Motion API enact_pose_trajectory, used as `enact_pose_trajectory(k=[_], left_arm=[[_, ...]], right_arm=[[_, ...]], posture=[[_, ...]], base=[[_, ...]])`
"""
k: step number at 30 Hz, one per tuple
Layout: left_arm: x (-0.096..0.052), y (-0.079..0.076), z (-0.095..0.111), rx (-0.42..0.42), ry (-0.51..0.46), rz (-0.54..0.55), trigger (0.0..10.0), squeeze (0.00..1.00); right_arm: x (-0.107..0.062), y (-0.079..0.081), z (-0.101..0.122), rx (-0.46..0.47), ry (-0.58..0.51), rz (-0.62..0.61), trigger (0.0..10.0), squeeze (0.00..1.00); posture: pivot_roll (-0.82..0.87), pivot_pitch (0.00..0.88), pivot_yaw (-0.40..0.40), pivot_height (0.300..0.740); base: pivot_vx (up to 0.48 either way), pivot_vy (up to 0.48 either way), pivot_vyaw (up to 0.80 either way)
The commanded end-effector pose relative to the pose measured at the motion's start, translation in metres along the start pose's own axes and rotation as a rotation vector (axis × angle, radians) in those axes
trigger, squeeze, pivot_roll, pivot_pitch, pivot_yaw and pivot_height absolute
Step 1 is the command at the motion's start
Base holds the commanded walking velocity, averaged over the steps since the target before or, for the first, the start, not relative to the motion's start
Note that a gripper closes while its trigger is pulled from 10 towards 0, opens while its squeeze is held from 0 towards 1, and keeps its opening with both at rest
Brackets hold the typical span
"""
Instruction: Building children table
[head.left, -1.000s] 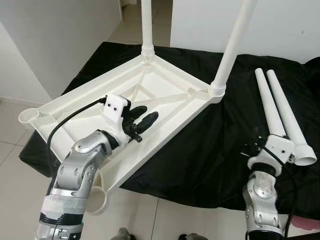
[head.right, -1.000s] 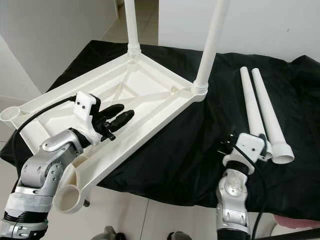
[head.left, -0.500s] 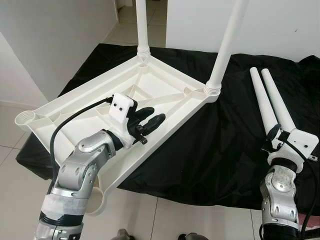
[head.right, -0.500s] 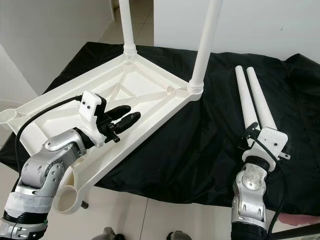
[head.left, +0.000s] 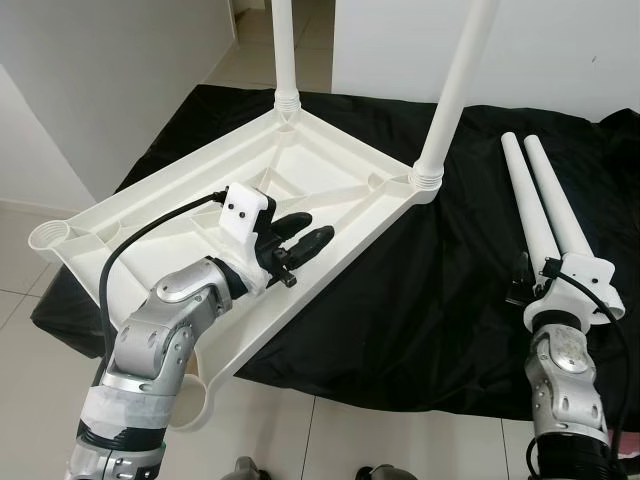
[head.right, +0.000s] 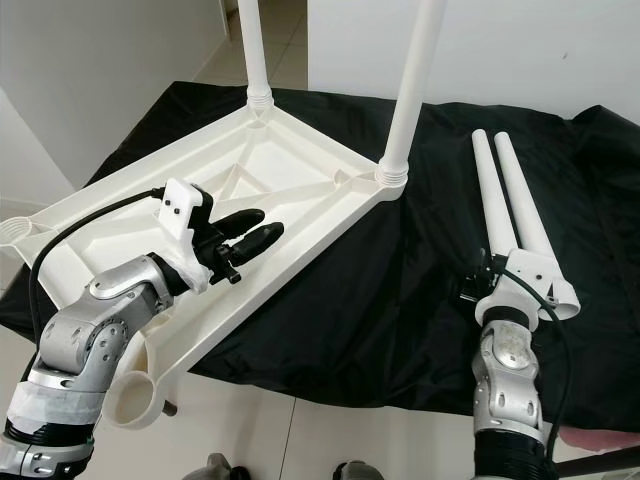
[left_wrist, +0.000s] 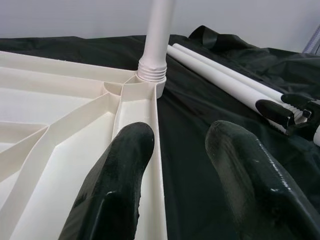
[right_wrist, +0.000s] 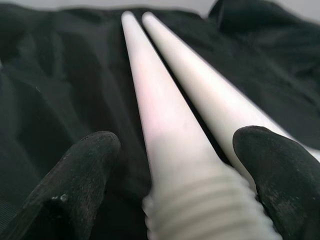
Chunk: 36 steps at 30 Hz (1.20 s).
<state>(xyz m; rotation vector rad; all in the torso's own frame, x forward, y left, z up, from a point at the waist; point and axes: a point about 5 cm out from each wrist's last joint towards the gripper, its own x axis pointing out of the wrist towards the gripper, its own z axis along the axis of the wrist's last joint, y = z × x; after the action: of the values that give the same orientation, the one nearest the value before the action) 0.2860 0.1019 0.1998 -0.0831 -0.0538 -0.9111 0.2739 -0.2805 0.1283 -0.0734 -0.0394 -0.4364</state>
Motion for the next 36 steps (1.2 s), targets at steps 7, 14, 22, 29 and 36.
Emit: enact_pose_trajectory(k=[7, 14, 22, 29, 36], left_arm=[[-0.001, -0.001, 0.003, 0.002, 0.007, -0.037, 10.0, 0.00], [0.000, -0.003, 0.003, -0.006, 0.007, -0.043, 10.0, 0.00], [0.002, -0.003, 0.004, -0.002, 0.006, -0.048, 10.0, 0.00], [0.003, 0.000, 0.005, -0.011, 0.002, -0.042, 10.0, 0.00], [0.005, 0.000, 0.006, -0.014, -0.002, -0.048, 10.0, 0.00]], right_arm=[[-0.003, -0.003, -0.011, 0.019, 0.084, 0.071, 10.0, 0.00], [-0.010, -0.002, -0.017, 0.022, 0.100, 0.110, 10.0, 0.00], [-0.012, 0.006, -0.020, 0.057, 0.092, 0.167, 0.0, 0.00], [-0.012, 0.009, -0.021, 0.048, 0.069, 0.162, 10.0, 0.00], [-0.011, 0.011, -0.021, 0.034, 0.046, 0.169, 0.0, 0.00]], posture=[[-0.02, 0.114, 0.050, 0.740], [-0.02, 0.122, 0.057, 0.740], [-0.02, 0.115, 0.065, 0.740], [-0.02, 0.110, 0.071, 0.740], [-0.03, 0.093, 0.081, 0.740]], base=[[0.000, 0.000, 0.00], [0.000, 0.000, 0.00], [0.000, 0.000, 0.00], [0.000, 0.000, 0.00], [0.000, 0.000, 0.00]])
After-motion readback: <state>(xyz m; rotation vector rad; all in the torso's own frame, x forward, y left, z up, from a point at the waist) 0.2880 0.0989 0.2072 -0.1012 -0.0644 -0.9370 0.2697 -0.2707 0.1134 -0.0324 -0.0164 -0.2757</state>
